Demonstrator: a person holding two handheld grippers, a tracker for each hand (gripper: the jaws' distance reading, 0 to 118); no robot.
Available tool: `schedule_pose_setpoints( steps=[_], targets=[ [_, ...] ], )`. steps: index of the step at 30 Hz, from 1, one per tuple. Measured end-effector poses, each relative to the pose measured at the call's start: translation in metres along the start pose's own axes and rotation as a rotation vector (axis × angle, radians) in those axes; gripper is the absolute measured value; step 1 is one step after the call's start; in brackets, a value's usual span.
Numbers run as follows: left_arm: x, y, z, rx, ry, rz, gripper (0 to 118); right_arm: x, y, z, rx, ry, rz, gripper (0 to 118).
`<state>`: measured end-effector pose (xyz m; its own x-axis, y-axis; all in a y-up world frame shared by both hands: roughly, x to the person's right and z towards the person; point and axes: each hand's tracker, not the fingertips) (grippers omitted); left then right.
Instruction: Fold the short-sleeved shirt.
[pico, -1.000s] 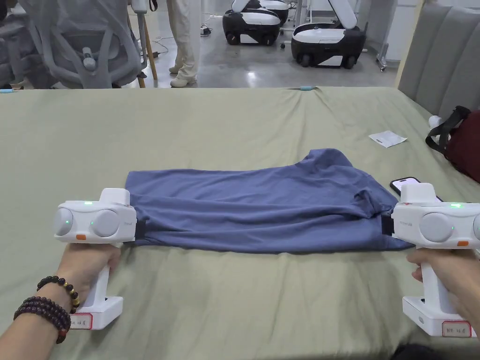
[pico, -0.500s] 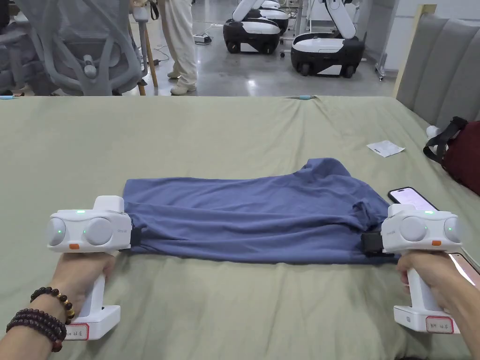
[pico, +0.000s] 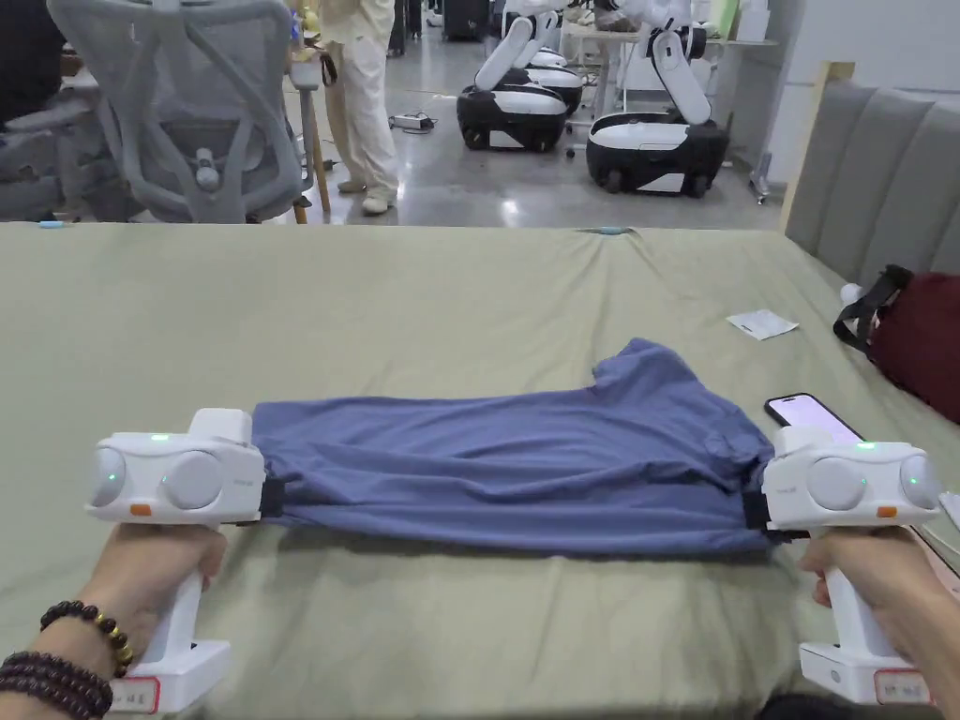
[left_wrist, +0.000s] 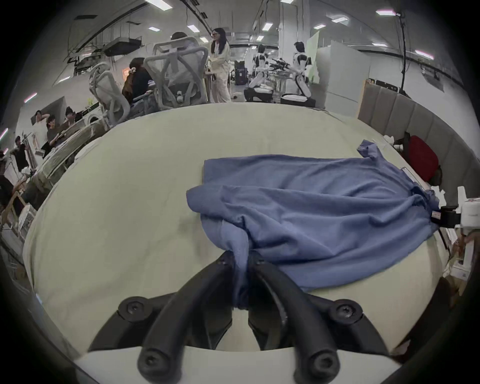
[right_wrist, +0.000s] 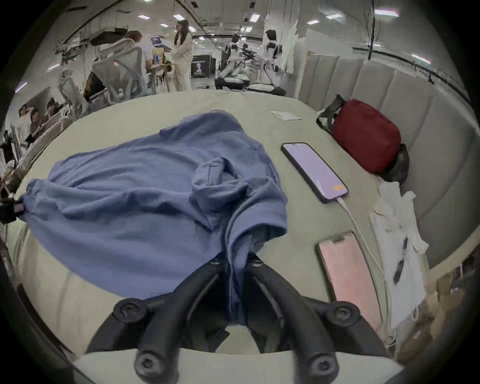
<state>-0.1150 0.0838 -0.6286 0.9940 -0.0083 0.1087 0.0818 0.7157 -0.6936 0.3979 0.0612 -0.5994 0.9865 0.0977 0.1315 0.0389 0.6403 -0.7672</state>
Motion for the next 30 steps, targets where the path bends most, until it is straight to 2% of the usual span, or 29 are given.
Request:
schedule_pose_setpoints(
  steps=[5, 8, 9, 10, 12, 13, 14, 15, 16, 17, 18, 19, 20, 21, 22, 23, 24, 25, 27, 30],
  targets=[
    [0.006, -0.038, 0.01, -0.037, -0.012, -0.025, 7, 0.011, -0.027, 0.01, -0.016, 0.012, -0.016, 11],
    [0.011, -0.05, -0.008, -0.082, 0.008, -0.033, 7, 0.004, -0.031, -0.008, -0.06, -0.006, 0.036, 12],
    [0.013, -0.053, -0.013, -0.089, 0.014, -0.023, 7, 0.003, -0.027, -0.011, -0.091, -0.001, 0.019, 13],
    [0.015, -0.051, -0.015, -0.088, 0.024, -0.028, 7, 0.002, -0.024, -0.01, -0.076, -0.009, 0.036, 13],
    [0.016, -0.048, -0.012, -0.068, 0.038, -0.005, 12, -0.001, -0.019, -0.011, -0.095, -0.019, 0.048, 13],
    [0.015, -0.047, -0.013, -0.069, 0.037, 0.007, 19, -0.001, -0.018, -0.011, -0.098, -0.022, 0.056, 15],
    [0.013, -0.046, -0.012, -0.069, 0.036, 0.01, 29, -0.002, -0.017, -0.008, -0.095, -0.023, 0.057, 23],
    [0.012, -0.045, -0.01, -0.062, 0.044, 0.015, 47, -0.002, -0.017, -0.001, -0.066, -0.048, 0.059, 40],
    [0.009, -0.044, -0.007, -0.053, 0.058, 0.012, 81, -0.001, -0.018, 0.008, -0.031, -0.061, 0.058, 82],
    [0.007, -0.044, -0.004, -0.049, 0.074, 0.015, 109, 0.0, -0.018, 0.015, -0.001, -0.041, 0.052, 112],
    [0.004, -0.042, -0.001, -0.036, 0.088, 0.024, 118, 0.0, -0.018, 0.023, 0.04, -0.002, 0.046, 118],
    [-0.002, -0.041, 0.008, 0.031, 0.087, 0.035, 110, -0.004, -0.01, 0.036, 0.095, 0.024, 0.057, 109],
    [-0.006, -0.04, 0.012, 0.046, 0.061, 0.068, 110, -0.004, -0.012, 0.042, 0.108, 0.025, 0.04, 107],
    [-0.01, -0.036, 0.016, 0.053, 0.077, 0.106, 111, -0.008, -0.007, 0.048, 0.09, 0.008, 0.036, 100],
    [-0.012, -0.031, 0.021, 0.063, 0.104, 0.129, 106, -0.012, -0.003, 0.053, 0.103, 0.001, 0.034, 75],
    [-0.013, -0.028, 0.025, 0.06, 0.107, 0.12, 89, -0.014, 0.0, 0.056, 0.136, 0.002, 0.035, 42],
    [-0.015, -0.026, 0.03, 0.092, 0.11, 0.104, 55, -0.007, -0.002, 0.059, 0.176, -0.004, 0.036, 9],
    [-0.015, -0.023, 0.032, 0.124, 0.113, 0.072, 0, -0.009, 0.0, 0.058, 0.19, -0.012, 0.038, 0],
    [-0.012, -0.018, 0.035, 0.133, 0.132, 0.059, 0, -0.01, 0.004, 0.057, 0.189, -0.024, 0.016, 0],
    [-0.013, -0.004, 0.033, 0.115, 0.026, 0.075, 0, -0.006, 0.005, 0.053, 0.194, 0.01, -0.035, 0]
  ],
)
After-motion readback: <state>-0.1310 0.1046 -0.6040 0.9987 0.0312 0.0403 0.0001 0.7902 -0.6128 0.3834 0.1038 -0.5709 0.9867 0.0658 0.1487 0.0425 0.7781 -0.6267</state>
